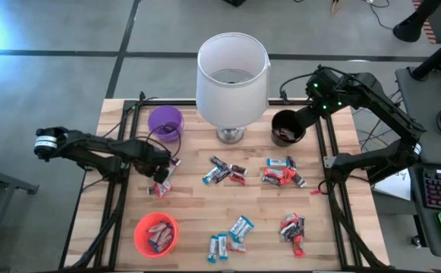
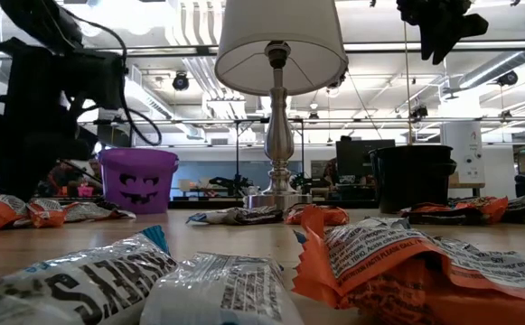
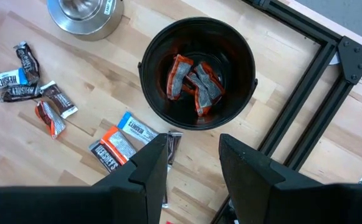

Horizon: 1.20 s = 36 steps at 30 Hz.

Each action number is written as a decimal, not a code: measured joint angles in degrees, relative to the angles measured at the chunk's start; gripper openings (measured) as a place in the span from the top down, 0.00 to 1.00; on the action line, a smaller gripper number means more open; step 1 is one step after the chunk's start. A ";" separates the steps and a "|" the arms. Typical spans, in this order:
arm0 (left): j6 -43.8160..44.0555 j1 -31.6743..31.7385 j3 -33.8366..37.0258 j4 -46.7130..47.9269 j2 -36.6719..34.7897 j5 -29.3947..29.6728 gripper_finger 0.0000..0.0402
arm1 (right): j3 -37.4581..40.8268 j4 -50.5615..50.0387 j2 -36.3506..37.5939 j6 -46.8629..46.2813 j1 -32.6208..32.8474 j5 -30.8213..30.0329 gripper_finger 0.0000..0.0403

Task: Organize candy in baskets
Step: Put the brown chocolate bar into the purple bucket

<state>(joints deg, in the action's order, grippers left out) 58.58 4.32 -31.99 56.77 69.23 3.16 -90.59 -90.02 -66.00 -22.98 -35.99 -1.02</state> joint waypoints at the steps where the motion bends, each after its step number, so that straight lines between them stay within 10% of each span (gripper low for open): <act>1: -0.64 0.00 -0.78 0.72 -0.15 -0.27 1.00 | 0.00 0.00 0.00 0.00 0.00 -0.02 0.66; 22: -13.41 0.40 -24.90 19.35 -6.93 9.21 1.00 | 0.00 0.00 0.00 0.01 0.00 -0.02 0.66; 36: -26.62 16.70 -29.86 12.77 -6.90 21.37 1.00 | 0.00 0.00 -0.04 0.00 -0.02 -0.04 0.66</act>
<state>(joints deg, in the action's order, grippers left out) 31.96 21.02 -61.84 69.54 62.33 24.53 -90.59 -90.02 -66.04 -22.98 -36.01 -1.05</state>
